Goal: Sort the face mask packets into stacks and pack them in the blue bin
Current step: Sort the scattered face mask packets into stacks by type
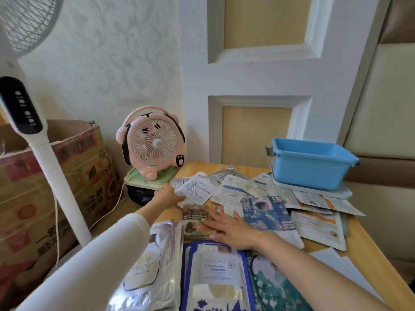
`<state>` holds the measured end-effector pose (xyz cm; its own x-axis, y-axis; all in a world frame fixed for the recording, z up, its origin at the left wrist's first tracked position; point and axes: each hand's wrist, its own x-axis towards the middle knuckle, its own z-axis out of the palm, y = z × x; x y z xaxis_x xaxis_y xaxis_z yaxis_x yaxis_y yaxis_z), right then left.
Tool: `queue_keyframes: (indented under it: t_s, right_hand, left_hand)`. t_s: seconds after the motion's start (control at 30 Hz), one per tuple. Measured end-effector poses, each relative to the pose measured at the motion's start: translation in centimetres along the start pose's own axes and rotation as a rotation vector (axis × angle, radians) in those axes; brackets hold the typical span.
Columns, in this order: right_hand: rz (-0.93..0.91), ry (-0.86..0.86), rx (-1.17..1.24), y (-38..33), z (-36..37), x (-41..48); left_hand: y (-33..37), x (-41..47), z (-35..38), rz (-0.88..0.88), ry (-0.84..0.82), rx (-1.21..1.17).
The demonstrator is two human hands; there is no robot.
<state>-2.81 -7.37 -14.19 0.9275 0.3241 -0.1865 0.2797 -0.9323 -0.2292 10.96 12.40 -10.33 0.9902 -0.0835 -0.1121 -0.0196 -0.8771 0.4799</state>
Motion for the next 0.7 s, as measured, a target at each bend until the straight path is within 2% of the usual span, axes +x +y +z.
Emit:
queue_keyframes:
  t_s: [0.2,0.27,0.3,0.37,0.4,0.43,0.47,0.5,0.57,0.6,0.7]
  right_hand:
    - [-0.013,0.023,0.052,0.1,0.1,0.3]
    - [-0.011,0.044,0.067,0.1,0.0,0.3]
    - [-0.010,0.047,0.075,0.1,0.0,0.3]
    - [-0.012,0.044,0.116,0.2,-0.1,0.5]
    - [-0.013,0.045,0.209,0.2,-0.4,0.4]
    - [-0.014,0.060,0.401,0.1,-0.9,0.1]
    - [-0.023,0.097,0.706,-0.1,-1.8,-0.3]
    - [-0.045,0.170,1.076,-0.1,-2.7,-1.0]
    - [-0.115,0.286,1.732,0.3,-4.4,-2.0]
    - [-0.108,0.336,1.875,0.2,-5.1,-2.6]
    - [0.026,0.487,1.889,-0.9,-5.6,-3.9]
  left_hand:
    - [-0.6,2.5,0.6,-0.062,0.068,-0.038]
    - [0.3,1.8,-0.1,-0.050,0.176,0.072]
    - [1.1,1.1,-0.7,0.000,0.285,0.105]
    - [2.8,-0.6,-1.9,0.187,0.538,0.097]
    - [3.6,-1.6,-2.3,0.311,0.649,0.091]
    - [4.3,-2.9,-2.5,0.475,0.736,0.103]
    - [4.8,-4.2,-2.5,0.687,0.791,0.125]
    - [5.2,-5.7,-2.2,0.912,0.783,0.144]
    - [5.5,-9.1,-0.8,1.298,0.603,0.193]
    - [5.5,-10.5,0.2,1.419,0.520,0.206]
    - [4.7,-13.2,3.1,1.599,0.436,0.192]
